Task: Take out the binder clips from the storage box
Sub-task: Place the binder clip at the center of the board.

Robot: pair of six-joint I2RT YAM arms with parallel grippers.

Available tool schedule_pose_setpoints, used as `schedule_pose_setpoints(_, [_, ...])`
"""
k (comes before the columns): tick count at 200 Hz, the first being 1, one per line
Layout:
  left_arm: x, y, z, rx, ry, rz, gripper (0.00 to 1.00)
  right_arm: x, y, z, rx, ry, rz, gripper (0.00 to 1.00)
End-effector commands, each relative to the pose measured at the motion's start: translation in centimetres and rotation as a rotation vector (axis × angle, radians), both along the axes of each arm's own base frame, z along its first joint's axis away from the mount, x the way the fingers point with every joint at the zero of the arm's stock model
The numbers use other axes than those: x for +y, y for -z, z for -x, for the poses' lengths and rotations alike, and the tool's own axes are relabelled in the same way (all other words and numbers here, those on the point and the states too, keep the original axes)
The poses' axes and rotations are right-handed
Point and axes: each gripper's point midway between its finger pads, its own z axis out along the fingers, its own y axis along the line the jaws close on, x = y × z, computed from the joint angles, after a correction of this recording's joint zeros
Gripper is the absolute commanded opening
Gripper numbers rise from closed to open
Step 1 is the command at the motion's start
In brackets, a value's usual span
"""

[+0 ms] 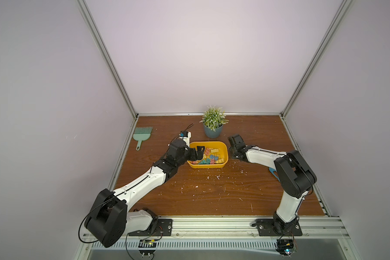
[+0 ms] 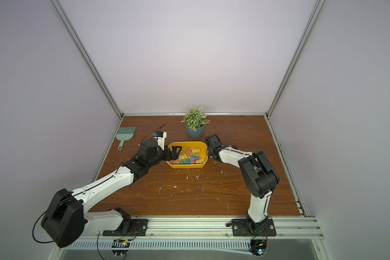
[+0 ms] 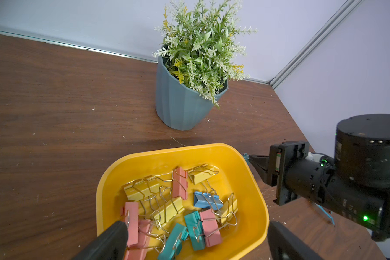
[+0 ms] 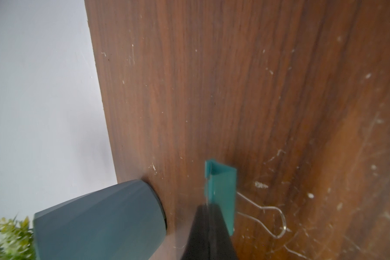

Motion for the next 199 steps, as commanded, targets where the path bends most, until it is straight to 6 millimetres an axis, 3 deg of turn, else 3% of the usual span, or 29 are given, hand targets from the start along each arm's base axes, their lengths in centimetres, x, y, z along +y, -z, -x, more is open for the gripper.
schedule_pose_setpoints(1, [0.3, 0.0, 0.1, -0.005, -0.007, -0.01, 1.0, 0.4, -0.8, -0.1, -0.014, -0.003, -0.014, 0.01])
schedule_pose_setpoints(19, [0.3, 0.1, 0.0, -0.003, -0.006, -0.009, 1.0, 0.9, -1.1, 0.2, -0.017, -0.042, -0.031, 0.07])
schedule_pose_setpoints(38, [0.2, 0.0, -0.1, -0.004, -0.006, -0.007, 1.0, 1.2, -1.6, 0.7, -0.021, -0.089, -0.034, 0.25])
schedule_pose_setpoints(56, [0.0, 0.0, -0.2, -0.007, -0.003, -0.005, 1.0, 1.2, -2.3, 1.5, -0.025, -0.13, -0.025, 0.36])
schedule_pose_setpoints(96, [-0.1, -0.2, -0.7, -0.014, -0.003, -0.017, 1.0, -0.2, -3.9, 4.9, -0.043, -0.258, 0.049, 0.4])
schedule_pose_setpoints(126, [0.4, -0.4, -0.9, -0.04, -0.032, -0.002, 1.0, -0.8, -7.0, 5.4, -0.167, -0.512, 0.326, 0.36])
schedule_pose_setpoints(143, [1.1, -0.4, -1.4, -0.017, -0.054, 0.058, 1.0, 0.9, -8.3, 4.9, -0.201, -0.706, 0.436, 0.34])
schedule_pose_setpoints(157, [2.1, -0.4, -1.9, 0.014, -0.074, 0.154, 1.0, 4.6, -9.5, 4.4, -0.278, -0.942, 0.462, 0.34])
schedule_pose_setpoints(177, [3.1, -0.7, -1.9, 0.008, -0.059, 0.275, 1.0, 7.6, -8.7, 4.4, -0.235, -1.139, 0.446, 0.33])
schedule_pose_setpoints(199, [3.7, -0.6, -1.3, -0.017, -0.064, 0.332, 1.0, 8.7, -7.0, 4.1, -0.164, -1.184, 0.42, 0.33])
